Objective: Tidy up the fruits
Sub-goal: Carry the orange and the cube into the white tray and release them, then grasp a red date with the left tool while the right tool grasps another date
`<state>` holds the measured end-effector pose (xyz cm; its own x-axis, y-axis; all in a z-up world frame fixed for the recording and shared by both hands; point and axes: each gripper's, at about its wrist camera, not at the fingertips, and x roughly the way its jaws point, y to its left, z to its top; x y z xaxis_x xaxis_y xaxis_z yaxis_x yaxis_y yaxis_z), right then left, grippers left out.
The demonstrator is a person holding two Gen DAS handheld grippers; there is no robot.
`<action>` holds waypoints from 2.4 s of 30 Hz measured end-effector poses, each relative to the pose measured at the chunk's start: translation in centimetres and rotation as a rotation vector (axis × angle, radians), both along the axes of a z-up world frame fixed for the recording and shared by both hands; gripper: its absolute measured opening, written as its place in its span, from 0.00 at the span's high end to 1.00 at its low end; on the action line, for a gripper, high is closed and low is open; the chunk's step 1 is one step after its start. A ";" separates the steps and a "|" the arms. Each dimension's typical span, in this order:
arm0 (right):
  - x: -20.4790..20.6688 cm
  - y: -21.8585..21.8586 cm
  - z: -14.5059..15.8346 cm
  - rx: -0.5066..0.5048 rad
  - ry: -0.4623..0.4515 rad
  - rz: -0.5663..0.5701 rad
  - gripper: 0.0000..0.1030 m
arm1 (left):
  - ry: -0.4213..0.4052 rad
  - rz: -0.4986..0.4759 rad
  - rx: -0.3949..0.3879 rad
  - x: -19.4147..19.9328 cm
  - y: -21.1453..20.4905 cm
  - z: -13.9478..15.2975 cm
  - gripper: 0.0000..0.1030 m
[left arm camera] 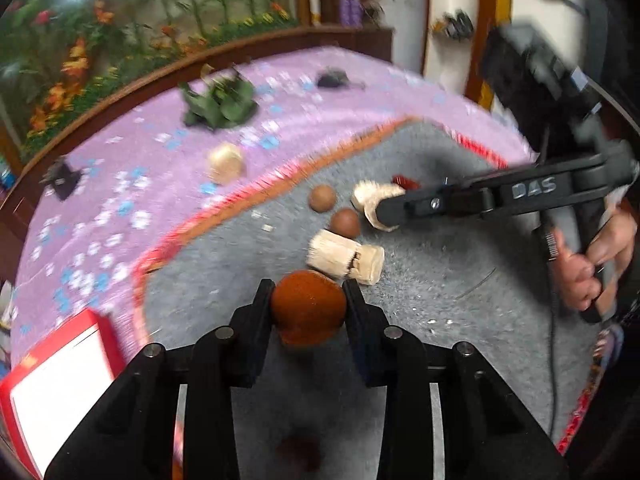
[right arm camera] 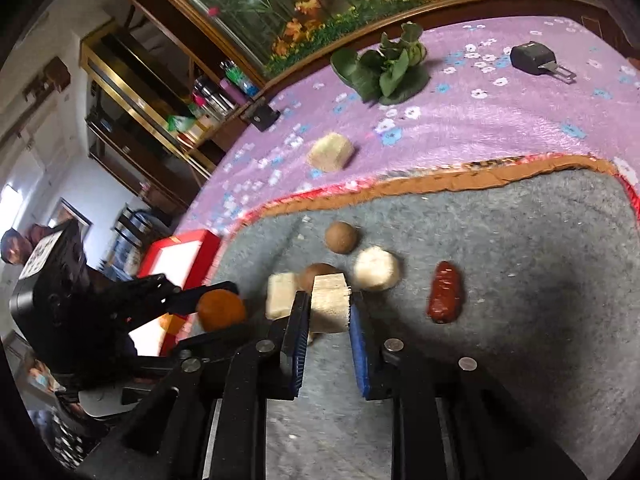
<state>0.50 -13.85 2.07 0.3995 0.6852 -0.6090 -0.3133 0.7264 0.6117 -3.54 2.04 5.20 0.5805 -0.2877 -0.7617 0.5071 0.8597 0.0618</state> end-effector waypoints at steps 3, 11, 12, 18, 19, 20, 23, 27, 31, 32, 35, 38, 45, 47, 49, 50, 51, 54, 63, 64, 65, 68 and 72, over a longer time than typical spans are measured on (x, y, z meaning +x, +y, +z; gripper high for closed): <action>-0.7 1.0 0.7 0.065 0.006 0.006 0.81 | -0.062 0.094 -0.055 -2.2 3.3 2.3 0.70; -3.0 11.1 3.4 0.160 0.012 0.188 0.81 | -0.159 0.356 -0.038 -9.5 13.7 4.6 0.69; -3.3 12.8 3.7 0.153 0.007 0.216 0.81 | -0.159 0.380 -0.027 -10.1 14.5 4.4 0.69; -5.8 23.3 3.9 0.089 0.002 0.360 0.82 | -0.107 0.528 -0.011 -12.4 20.4 2.2 0.69; -6.2 24.5 3.8 0.073 0.003 0.373 0.82 | -0.088 0.550 -0.013 -12.6 21.4 1.8 0.69; -6.6 25.6 3.7 0.059 0.003 0.384 0.82 | -0.078 0.568 -0.011 -12.7 22.0 1.3 0.69; -7.5 28.3 3.1 0.006 0.002 0.404 0.82 | -0.046 0.610 -0.009 -12.8 23.5 0.1 0.69; -8.3 29.9 2.6 -0.047 -0.004 0.406 0.78 | -0.033 0.631 0.016 -12.9 23.9 -0.9 0.69; -8.8 29.5 3.5 -0.039 -0.013 0.406 0.76 | -0.022 0.664 0.043 -12.6 23.8 -1.3 0.69; -8.7 28.8 3.9 -0.029 -0.028 0.401 0.71 | -0.014 0.674 0.048 -12.5 23.7 -1.3 0.67; -8.3 26.2 5.5 -0.005 -0.092 0.353 0.66 | -0.059 0.671 0.040 -13.0 22.8 -0.3 0.55; -7.3 21.3 6.4 -0.011 -0.133 0.268 0.66 | -0.125 0.590 0.019 -13.5 20.3 1.2 0.53; -4.3 6.5 6.2 -0.044 -0.125 -0.003 0.66 | -0.148 0.301 0.048 -12.6 10.6 1.5 0.52; -3.8 2.7 5.4 -0.053 -0.094 -0.067 0.66 | -0.139 0.239 0.061 -12.2 8.2 0.8 0.52; -3.5 -0.2 4.6 -0.082 -0.079 -0.122 0.66 | -0.123 0.185 0.070 -11.3 6.0 0.3 0.52; -3.5 -1.3 4.2 -0.094 -0.072 -0.137 0.66 | -0.116 0.172 0.072 -10.9 5.4 0.2 0.52; -3.1 -2.3 3.8 -0.096 -0.063 -0.146 0.66 | -0.105 0.160 0.073 -10.5 4.7 -0.1 0.52; -2.7 -4.6 2.7 -0.098 -0.038 -0.187 0.66 | -0.064 0.151 0.069 -9.3 3.2 -0.8 0.52; -0.7 -4.0 0.6 -0.162 -0.006 -0.190 0.67 | 0.023 0.223 0.003 -8.0 2.9 -2.3 0.52; -0.5 -3.7 0.5 -0.186 -0.008 -0.193 0.67 | 0.028 0.227 0.000 -8.0 2.9 -2.4 0.52; -0.3 -3.4 0.3 -0.209 -0.012 -0.197 0.69 | 0.031 0.229 0.000 -8.0 2.8 -2.5 0.52; 0.2 -2.4 -0.5 -0.268 -0.013 -0.194 0.76 | 0.045 0.260 0.003 -8.0 2.7 -2.7 0.52; -0.3 -1.3 -0.5 -0.371 -0.091 -0.188 0.83 | 0.070 0.330 -0.011 -7.4 2.9 -3.2 0.52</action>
<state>0.15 -15.12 1.54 0.5600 0.3367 -0.7570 -0.1951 0.9416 0.2745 -10.98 4.97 2.00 0.5899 -0.1014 -0.8011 0.2044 0.9785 0.0267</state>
